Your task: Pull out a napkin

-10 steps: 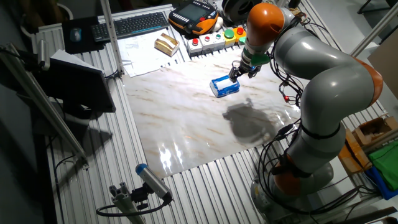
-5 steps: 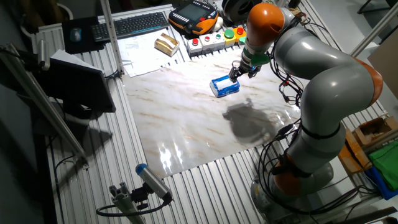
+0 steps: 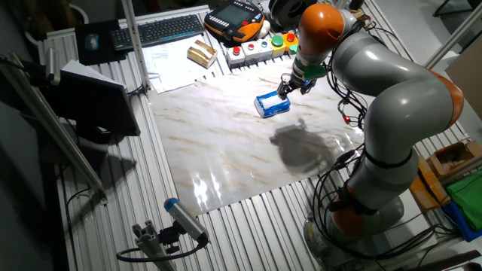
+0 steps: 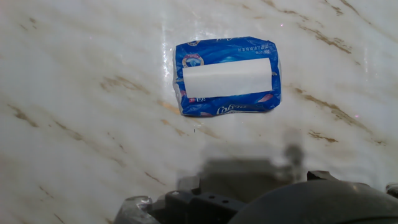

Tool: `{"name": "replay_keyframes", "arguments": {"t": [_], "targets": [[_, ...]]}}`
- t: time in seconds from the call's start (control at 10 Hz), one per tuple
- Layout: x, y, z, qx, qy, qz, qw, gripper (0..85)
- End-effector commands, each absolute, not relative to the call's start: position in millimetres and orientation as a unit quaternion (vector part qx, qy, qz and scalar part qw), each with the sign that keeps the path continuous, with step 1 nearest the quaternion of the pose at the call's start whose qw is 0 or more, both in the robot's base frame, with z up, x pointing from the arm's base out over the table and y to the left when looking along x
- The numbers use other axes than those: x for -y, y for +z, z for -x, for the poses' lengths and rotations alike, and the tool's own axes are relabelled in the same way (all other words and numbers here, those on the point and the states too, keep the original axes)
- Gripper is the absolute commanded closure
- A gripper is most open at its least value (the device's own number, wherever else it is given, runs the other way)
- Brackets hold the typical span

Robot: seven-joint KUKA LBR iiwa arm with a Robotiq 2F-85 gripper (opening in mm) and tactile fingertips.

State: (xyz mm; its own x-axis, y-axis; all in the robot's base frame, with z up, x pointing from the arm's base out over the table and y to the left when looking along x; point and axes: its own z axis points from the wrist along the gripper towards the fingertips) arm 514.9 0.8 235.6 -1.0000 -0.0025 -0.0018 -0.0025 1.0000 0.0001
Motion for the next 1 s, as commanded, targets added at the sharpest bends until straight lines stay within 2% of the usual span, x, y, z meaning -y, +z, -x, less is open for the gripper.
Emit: {"name": "replay_keyframes", "arguments": {"t": [0.0, 0.6, 0.9], "targets": [[-0.9, 235.7, -514.8, -0.998, -0.067, 0.008, -0.018, 84.3], [-1.1, 237.9, -514.0, -0.998, -0.067, 0.007, -0.017, 84.3], [-2.3, 236.9, -513.4, -0.999, -0.045, -0.022, -0.008, 84.3]]}}
